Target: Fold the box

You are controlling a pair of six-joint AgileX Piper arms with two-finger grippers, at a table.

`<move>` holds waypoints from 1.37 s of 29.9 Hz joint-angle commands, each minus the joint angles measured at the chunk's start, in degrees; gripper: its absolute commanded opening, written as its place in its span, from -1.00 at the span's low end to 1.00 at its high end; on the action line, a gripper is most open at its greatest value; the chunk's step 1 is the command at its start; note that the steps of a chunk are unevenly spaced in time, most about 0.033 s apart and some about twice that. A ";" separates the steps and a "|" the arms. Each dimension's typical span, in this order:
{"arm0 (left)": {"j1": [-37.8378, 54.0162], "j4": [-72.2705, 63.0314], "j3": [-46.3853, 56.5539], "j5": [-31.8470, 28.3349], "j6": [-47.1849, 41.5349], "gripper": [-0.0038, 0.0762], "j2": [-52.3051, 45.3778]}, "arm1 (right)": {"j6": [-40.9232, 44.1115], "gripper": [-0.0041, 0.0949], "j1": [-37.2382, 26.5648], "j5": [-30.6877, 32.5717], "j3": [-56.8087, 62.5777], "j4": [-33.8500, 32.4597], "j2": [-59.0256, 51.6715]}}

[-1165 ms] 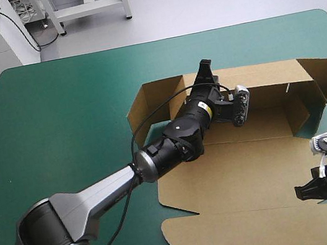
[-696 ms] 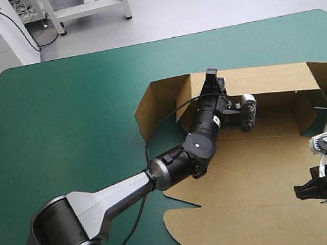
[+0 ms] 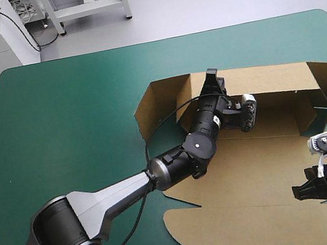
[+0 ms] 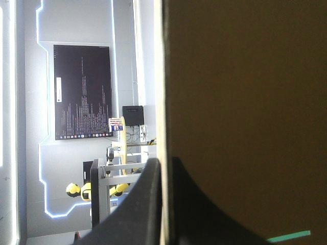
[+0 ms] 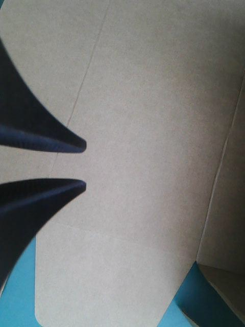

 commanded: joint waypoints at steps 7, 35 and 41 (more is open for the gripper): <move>-0.65 1.61 -1.33 0.95 -0.71 -0.92 -2.90 | -0.19 0.34 0.18 -5.41 -1.50 1.65 0.48; -0.67 1.61 -1.33 3.80 -1.03 -0.92 -0.50 | 13.31 0.29 0.07 -17.52 -30.20 -8.50 25.60; -0.67 1.61 -1.33 3.80 -1.03 -0.92 -0.50 | 13.95 0.29 0.07 -16.74 -39.35 -7.73 36.57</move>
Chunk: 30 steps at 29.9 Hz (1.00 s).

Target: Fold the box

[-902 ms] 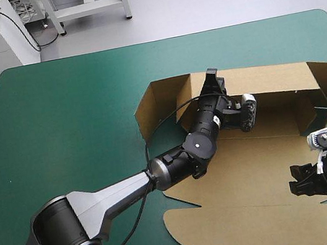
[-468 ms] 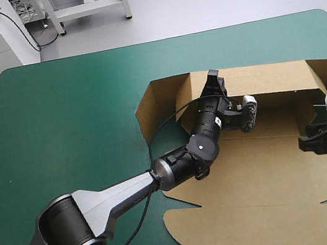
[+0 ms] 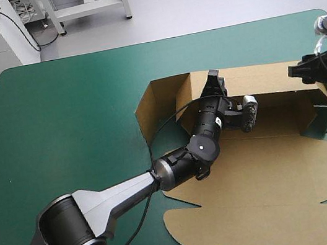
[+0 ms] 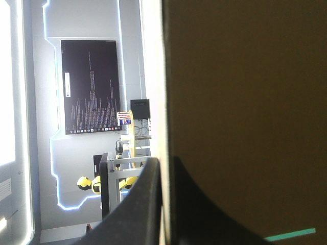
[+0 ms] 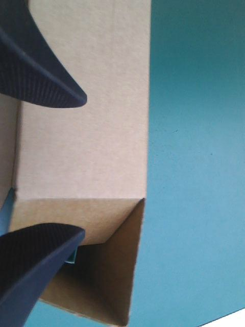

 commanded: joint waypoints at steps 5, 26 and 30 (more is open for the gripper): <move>-0.35 -0.12 -1.16 1.20 -0.63 -0.92 -2.28 | 0.84 0.29 -3.33 1.44 -14.70 0.78 10.88; -0.35 -0.12 -1.16 1.43 -0.63 -0.92 -2.28 | -9.28 0.29 -16.12 3.56 -22.20 15.78 27.75; -0.35 -0.12 -1.16 1.43 -0.63 -0.92 -2.28 | -9.28 0.29 -16.39 3.71 -22.20 13.28 27.89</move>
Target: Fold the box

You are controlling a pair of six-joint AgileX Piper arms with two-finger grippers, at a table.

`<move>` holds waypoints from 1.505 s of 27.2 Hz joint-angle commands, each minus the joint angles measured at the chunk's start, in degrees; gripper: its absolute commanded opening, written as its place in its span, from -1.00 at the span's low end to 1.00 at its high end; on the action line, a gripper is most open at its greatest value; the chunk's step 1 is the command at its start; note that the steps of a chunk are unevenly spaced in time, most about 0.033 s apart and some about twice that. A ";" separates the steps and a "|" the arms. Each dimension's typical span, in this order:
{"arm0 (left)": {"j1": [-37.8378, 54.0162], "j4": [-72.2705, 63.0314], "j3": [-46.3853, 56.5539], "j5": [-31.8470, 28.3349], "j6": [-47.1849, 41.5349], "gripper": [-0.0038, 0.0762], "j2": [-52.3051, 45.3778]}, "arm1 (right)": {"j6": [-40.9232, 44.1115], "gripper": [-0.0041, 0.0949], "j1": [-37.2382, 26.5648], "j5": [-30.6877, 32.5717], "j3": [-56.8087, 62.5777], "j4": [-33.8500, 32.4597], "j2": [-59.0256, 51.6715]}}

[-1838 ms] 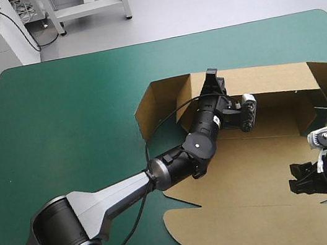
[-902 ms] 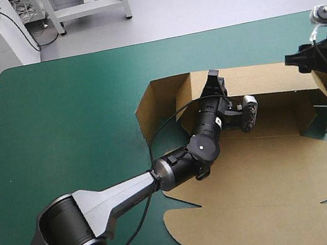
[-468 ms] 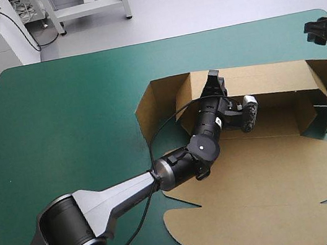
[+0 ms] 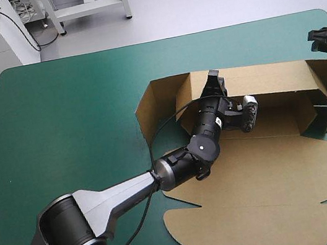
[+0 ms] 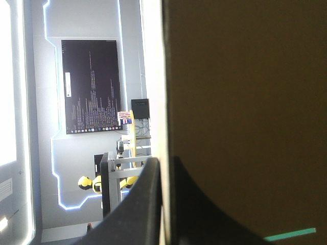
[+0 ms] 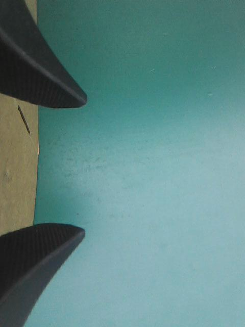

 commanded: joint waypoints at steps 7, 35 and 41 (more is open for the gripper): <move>-0.35 -0.12 -1.16 1.97 -6.29 -0.92 -2.34 | -0.35 0.29 -1.93 1.45 -1.41 -4.83 -2.50; -0.35 -0.12 -1.16 3.20 -9.49 -0.92 -2.34 | -8.29 0.29 -8.61 5.95 10.23 4.71 -6.82; -0.35 -0.12 -1.16 3.21 -14.89 -0.92 -2.46 | -8.29 0.29 -13.18 5.46 10.23 7.42 -6.85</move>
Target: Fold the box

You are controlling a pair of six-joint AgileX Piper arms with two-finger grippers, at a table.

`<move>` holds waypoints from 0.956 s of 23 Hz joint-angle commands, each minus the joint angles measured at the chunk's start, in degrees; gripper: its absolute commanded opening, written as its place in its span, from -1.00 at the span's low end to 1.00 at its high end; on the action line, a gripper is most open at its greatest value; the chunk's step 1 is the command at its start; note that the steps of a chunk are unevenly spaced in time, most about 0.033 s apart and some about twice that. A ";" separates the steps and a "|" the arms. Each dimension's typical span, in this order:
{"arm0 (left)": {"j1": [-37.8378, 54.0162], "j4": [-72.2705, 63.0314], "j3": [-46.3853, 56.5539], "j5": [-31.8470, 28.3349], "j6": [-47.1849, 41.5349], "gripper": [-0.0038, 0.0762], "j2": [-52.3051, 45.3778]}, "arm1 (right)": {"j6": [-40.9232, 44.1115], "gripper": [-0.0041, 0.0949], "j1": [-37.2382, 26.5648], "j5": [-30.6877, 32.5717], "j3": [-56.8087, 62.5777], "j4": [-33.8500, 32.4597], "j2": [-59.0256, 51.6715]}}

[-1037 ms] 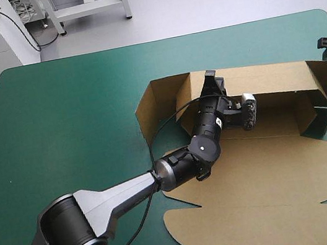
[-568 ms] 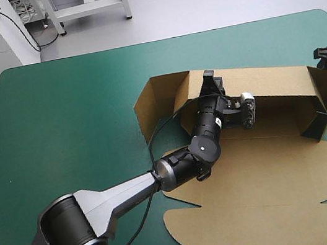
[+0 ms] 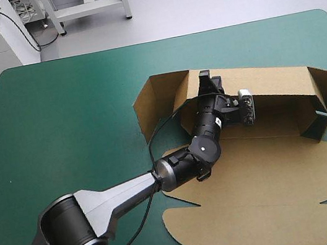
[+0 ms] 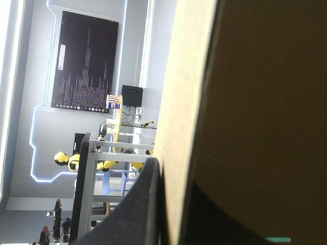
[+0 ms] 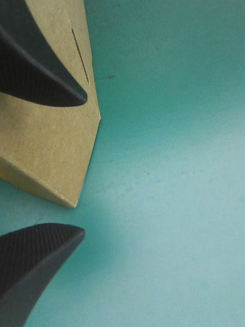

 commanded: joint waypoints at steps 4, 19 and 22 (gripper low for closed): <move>-0.18 -1.14 -1.16 0.81 -3.06 -0.92 -2.76 | -1.10 0.29 -0.76 0.10 -1.05 0.96 -2.68; -0.18 -1.14 -1.16 3.30 -14.64 -0.92 -2.76 | -2.71 0.29 -0.52 6.69 -0.07 3.72 -3.65; -0.18 -1.14 -1.16 2.22 -13.61 -0.92 -2.76 | -6.33 0.29 -0.29 5.17 4.30 6.16 -6.55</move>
